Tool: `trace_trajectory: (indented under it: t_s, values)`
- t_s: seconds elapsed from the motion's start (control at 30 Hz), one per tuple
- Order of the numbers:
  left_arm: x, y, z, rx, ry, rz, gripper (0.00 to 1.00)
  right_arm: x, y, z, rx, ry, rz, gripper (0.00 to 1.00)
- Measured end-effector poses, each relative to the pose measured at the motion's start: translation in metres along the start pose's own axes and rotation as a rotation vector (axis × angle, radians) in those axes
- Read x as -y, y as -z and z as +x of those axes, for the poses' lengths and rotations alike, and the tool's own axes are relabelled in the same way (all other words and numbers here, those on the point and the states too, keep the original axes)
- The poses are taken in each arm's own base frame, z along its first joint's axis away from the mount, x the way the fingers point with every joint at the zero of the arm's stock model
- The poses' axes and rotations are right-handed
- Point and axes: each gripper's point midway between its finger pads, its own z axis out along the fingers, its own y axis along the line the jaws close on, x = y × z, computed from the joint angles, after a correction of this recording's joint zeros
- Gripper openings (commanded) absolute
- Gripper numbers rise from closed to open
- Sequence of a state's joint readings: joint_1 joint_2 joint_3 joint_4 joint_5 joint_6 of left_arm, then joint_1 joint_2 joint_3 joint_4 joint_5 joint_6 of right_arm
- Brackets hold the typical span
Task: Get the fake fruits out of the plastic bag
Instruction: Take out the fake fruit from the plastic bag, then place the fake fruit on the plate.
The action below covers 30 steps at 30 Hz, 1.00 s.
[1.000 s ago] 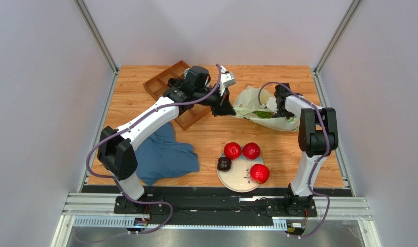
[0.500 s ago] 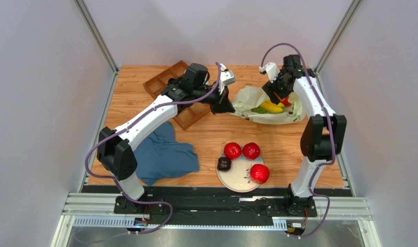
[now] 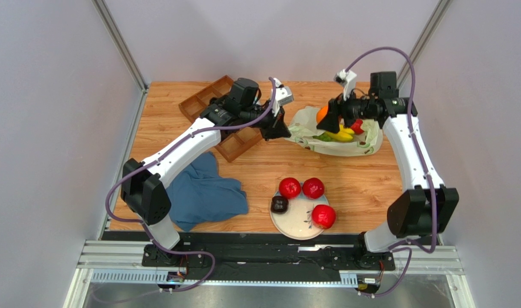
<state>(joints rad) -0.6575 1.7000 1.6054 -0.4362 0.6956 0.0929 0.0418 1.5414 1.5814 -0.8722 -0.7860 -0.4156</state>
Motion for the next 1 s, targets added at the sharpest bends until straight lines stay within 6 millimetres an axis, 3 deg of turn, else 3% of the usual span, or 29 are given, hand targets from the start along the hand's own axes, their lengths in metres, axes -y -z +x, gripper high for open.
trace_trajectory:
  t_s: [0.1, 0.27, 0.37, 0.53, 0.6, 0.77, 1.0]
  values:
    - [-0.006, 0.003, -0.002, 0.010, 0.029, -0.019, 0.00, -0.044, 0.005, 0.030, -0.065, 0.068, -0.065, 0.50]
    - [-0.022, 0.009, -0.005, 0.041, 0.095, -0.055, 0.00, -0.157, 0.009, 0.097, -0.150, 0.415, -0.286, 0.51]
    - [-0.028, 0.011, -0.003, 0.050, 0.129, -0.068, 0.00, -0.182, 0.007, 0.148, -0.215, 0.564, -0.360, 0.52]
    - [-0.029, 0.007, 0.013, 0.029, 0.178, -0.067, 0.00, -0.198, -0.007, 0.227, -0.367, 0.772, -0.473, 0.54]
    - [-0.028, 0.005, 0.022, 0.017, 0.202, -0.065, 0.00, -0.201, -0.010, 0.244, -0.399, 0.832, -0.504, 0.55]
    - [-0.021, 0.008, 0.040, -0.007, 0.246, -0.063, 0.00, -0.191, -0.025, 0.250, -0.389, 0.965, -0.466, 0.63]
    - [-0.009, 0.018, 0.033, 0.038, 0.241, -0.054, 0.00, -0.176, -0.034, 0.263, -0.437, 1.056, -0.438, 0.87]
